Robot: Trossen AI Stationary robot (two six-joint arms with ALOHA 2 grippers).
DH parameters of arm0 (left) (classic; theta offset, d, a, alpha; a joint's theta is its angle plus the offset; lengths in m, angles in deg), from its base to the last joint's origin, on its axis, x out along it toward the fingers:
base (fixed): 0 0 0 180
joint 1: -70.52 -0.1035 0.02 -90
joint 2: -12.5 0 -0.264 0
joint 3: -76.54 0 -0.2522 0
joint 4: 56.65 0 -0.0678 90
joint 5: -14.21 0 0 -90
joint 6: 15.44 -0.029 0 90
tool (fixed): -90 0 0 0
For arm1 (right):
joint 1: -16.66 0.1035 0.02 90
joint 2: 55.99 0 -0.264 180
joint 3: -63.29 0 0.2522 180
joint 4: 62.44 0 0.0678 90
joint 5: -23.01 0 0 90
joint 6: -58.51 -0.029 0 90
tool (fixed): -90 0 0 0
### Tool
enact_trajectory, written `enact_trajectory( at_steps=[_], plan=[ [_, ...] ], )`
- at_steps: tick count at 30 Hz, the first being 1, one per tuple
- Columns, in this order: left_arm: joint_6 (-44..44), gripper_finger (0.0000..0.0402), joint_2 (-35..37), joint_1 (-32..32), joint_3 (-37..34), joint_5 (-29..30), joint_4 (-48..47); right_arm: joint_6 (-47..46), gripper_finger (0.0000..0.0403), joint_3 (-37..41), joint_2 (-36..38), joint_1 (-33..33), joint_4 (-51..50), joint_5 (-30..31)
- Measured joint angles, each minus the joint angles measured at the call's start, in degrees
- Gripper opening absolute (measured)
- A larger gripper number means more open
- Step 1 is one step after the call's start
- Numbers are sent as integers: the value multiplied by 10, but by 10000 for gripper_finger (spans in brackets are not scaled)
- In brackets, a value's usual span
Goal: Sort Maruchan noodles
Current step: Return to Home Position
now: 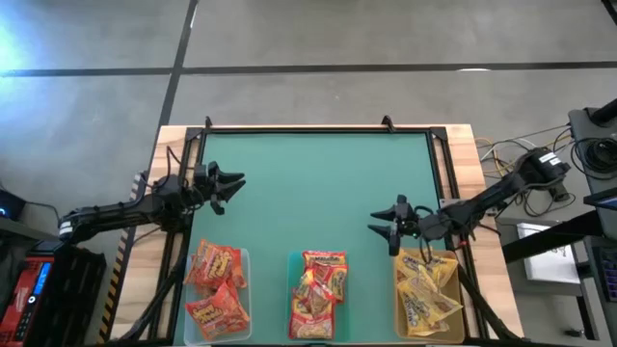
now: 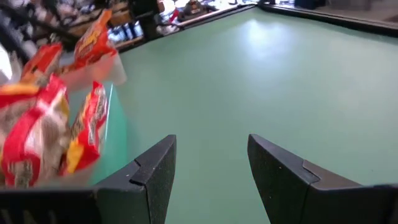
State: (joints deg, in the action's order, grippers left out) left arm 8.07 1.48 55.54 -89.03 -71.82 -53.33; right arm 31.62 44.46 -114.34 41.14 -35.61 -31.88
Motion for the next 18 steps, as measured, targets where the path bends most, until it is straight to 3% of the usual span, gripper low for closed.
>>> enact_trajectory(
  at_steps=[11, 18],
  plan=[
    [0, 125, -12, 0, 0, 0, 0, 126, 187, 44, 110, -5, -1, -26],
    [0, 125, -15, 0, 0, 0, 0, 156, 187, 44, 192, -5, -80, -30]
  ],
)
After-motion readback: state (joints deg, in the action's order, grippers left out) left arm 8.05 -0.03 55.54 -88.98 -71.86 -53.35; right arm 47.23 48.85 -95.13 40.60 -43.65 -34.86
